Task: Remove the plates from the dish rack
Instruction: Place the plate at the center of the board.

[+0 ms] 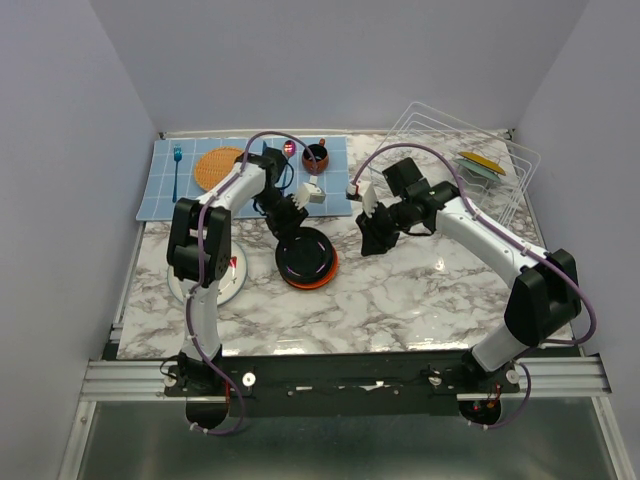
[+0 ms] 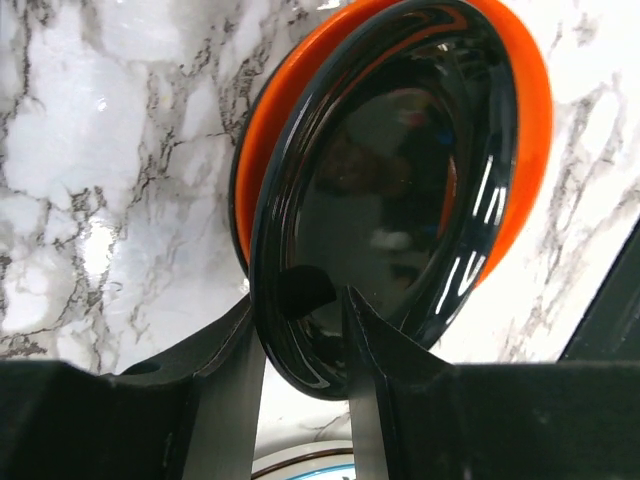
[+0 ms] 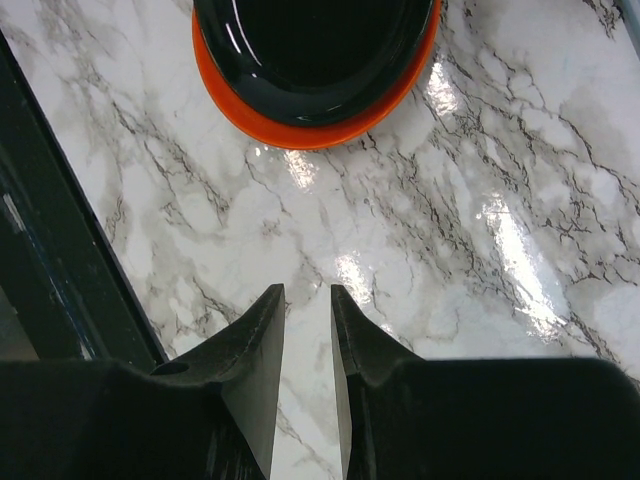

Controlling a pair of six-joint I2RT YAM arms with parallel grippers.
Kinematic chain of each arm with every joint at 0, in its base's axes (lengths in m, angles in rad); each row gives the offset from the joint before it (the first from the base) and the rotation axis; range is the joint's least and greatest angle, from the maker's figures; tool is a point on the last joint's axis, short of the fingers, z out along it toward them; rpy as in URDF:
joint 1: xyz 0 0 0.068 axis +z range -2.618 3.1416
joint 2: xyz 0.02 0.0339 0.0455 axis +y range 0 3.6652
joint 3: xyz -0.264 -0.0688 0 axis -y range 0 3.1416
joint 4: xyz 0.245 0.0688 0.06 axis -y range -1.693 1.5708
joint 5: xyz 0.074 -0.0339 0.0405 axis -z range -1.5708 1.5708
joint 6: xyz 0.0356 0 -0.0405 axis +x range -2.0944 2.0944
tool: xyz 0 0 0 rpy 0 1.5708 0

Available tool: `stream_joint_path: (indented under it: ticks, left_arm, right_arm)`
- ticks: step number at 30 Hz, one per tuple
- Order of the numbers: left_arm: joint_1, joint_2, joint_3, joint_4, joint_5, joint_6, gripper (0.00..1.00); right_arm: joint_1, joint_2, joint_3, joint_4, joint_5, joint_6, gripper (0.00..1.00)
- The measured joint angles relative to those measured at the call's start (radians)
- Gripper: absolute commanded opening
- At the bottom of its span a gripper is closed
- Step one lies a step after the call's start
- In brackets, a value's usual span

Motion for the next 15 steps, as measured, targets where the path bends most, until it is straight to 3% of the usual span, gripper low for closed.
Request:
stream_joint_path:
  ticks: [15]
  left_arm:
    - [-0.027, -0.010, -0.037, 0.107, -0.100, -0.055, 0.38]
  right_arm:
    - [0.000, 0.000, -0.014, 0.003, 0.000, 0.000, 0.33]
